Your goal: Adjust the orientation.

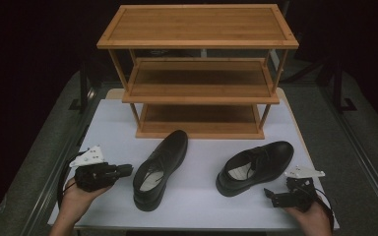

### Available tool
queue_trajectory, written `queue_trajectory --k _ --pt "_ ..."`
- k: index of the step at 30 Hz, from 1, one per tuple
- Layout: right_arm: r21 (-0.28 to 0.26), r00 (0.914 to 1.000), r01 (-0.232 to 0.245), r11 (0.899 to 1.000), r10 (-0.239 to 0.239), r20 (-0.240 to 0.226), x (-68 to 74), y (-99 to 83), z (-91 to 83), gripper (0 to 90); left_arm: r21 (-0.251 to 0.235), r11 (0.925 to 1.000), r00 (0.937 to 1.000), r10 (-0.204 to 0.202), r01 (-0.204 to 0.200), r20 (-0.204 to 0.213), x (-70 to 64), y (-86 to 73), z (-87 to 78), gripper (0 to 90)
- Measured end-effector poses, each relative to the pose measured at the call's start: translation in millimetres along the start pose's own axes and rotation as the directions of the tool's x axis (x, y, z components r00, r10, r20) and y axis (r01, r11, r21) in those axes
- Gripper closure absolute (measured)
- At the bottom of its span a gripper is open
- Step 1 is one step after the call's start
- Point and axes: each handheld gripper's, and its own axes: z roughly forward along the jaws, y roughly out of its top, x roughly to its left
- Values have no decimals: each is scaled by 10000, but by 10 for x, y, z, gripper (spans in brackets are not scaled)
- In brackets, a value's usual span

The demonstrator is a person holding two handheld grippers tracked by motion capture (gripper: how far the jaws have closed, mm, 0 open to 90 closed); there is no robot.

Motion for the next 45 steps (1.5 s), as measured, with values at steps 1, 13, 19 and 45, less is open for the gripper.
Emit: queue_trajectory --k 1,13,19,45 --pt "0 10000 3 10000 -3 1 0 0 0 0 58 10000 10000 -69 69 29 16 -33 -2 894" --pt "4 10000 -5 10000 5 2 0 0 0 0 892 9957 9993 -261 235 284 236 -342 258 900" --pt "6 10000 -6 10000 6 3 1 0 0 0 1433 9897 9984 -95 13 565 198 -364 446 900" --pt "4 10000 -3 10000 3 3 0 0 0 0 1742 9822 9867 422 -697 1568 -90 -266 702 900"
